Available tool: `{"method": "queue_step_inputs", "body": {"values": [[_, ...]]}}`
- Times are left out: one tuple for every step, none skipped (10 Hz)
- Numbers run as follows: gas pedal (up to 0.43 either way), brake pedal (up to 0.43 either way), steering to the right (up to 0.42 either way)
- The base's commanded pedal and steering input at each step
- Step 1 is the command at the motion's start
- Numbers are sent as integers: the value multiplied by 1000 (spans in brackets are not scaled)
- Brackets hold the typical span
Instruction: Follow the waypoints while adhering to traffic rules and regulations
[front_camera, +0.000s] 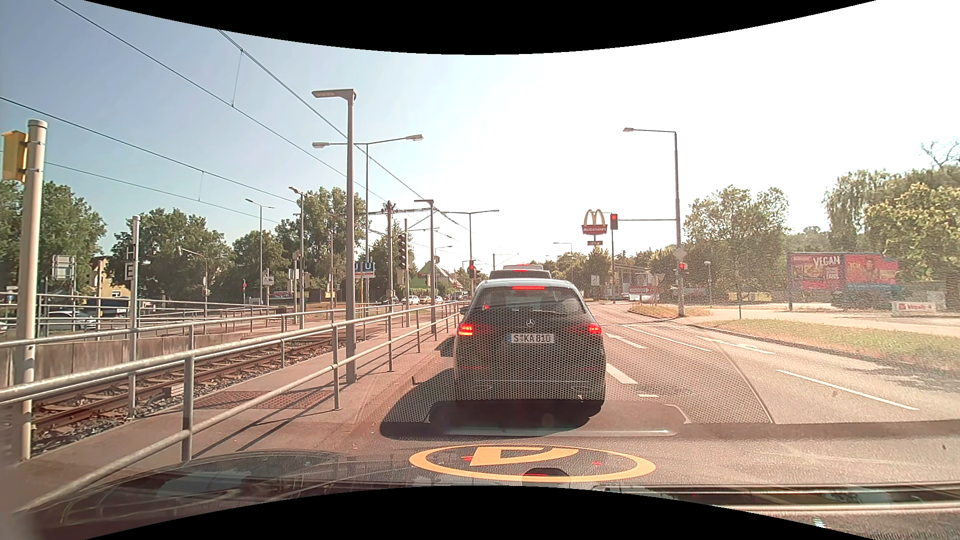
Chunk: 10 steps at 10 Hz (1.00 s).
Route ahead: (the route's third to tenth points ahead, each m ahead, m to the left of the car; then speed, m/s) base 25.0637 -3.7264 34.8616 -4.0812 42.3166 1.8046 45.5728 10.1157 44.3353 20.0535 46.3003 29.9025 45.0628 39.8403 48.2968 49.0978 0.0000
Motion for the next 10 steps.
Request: {"method": "queue_step_inputs", "body": {"values": [[0,232,6],[0,232,6],[0,232,6],[0,232,6],[0,238,6],[0,238,6],[0,232,6],[0,238,6],[0,232,6],[0,232,6]]}}
